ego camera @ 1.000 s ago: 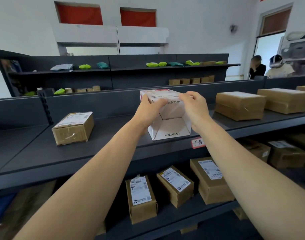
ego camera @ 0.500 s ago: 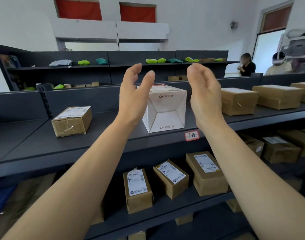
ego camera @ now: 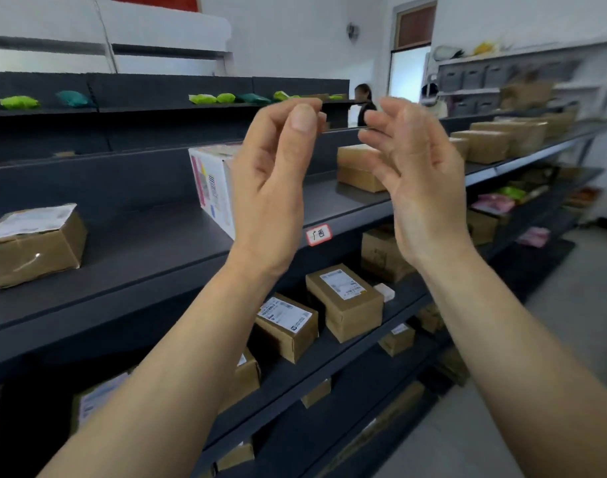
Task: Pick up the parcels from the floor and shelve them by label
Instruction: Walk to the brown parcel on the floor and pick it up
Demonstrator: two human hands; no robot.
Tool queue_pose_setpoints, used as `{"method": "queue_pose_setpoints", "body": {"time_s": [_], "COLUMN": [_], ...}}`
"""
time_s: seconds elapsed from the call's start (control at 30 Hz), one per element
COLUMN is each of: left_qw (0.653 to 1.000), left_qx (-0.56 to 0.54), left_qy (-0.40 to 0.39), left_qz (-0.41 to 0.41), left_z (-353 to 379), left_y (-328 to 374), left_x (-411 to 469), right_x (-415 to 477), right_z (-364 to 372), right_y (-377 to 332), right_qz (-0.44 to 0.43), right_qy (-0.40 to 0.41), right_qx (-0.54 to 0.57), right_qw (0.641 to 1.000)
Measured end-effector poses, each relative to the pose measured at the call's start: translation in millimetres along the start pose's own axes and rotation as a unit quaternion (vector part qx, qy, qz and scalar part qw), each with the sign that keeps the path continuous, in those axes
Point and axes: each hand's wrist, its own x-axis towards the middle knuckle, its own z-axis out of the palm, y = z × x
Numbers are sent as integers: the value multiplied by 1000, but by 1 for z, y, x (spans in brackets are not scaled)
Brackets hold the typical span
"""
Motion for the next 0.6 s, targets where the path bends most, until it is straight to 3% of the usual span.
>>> {"method": "queue_pose_setpoints", "body": {"time_s": [0.17,0.3,0.6], "left_qw": [992,971,884], "left_qx": [-92,-188,-371], "left_qy": [-79,-144,-267], "left_qz": [17,-16,-96], "left_z": [-24,-44,-28], "left_y": [-3,-5,51], "left_x": [-10,-25,-97], "right_x": [-35,-79,-200], "right_z": [24,48,67], "right_y": [-11,-18,-91], "right_qz": [-31,-54,-70], "right_qy": [77,177,373], "right_qx": [-34,-90,-310], "right_qw": [996,979,872]}}
